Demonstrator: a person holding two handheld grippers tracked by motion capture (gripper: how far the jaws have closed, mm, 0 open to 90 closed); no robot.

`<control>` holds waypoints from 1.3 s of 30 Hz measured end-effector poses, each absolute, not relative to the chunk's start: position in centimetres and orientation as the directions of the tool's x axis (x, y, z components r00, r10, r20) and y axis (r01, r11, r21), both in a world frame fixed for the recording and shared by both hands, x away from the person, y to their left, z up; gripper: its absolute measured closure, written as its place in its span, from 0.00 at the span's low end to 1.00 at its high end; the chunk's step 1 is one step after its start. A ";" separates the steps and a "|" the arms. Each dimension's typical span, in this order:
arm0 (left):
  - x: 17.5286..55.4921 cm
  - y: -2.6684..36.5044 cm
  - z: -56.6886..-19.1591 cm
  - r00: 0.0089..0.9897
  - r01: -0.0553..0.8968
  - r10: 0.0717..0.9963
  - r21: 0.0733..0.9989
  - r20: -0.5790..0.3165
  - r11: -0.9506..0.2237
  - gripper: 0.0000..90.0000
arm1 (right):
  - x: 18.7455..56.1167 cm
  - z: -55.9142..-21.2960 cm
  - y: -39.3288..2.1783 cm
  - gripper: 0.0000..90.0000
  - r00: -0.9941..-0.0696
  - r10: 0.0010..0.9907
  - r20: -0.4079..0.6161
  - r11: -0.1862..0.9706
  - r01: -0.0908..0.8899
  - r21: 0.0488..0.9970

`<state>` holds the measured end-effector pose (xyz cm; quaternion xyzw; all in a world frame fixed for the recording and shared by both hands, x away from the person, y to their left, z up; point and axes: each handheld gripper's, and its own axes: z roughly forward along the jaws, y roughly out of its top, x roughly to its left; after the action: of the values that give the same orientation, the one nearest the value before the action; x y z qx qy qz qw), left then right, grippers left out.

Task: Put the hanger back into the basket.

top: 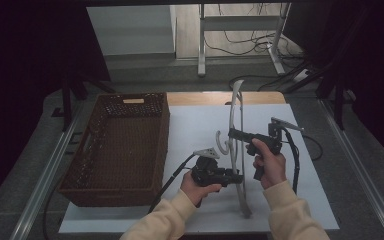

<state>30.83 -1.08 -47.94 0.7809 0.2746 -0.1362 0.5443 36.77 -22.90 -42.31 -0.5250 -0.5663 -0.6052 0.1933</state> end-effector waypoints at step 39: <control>31.2 4.4 -43.3 0.765 0.643 0.209 0.746 -0.610 -0.175 0.91 | 33.2 -42.9 -31.1 0.30 -0.501 0.555 0.664 -0.191 0.700 0.688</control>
<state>31.23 4.36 -43.32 0.7428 0.2865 -0.1888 0.5749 33.18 -31.06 -42.87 -0.4959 -0.6329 -0.5914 0.0612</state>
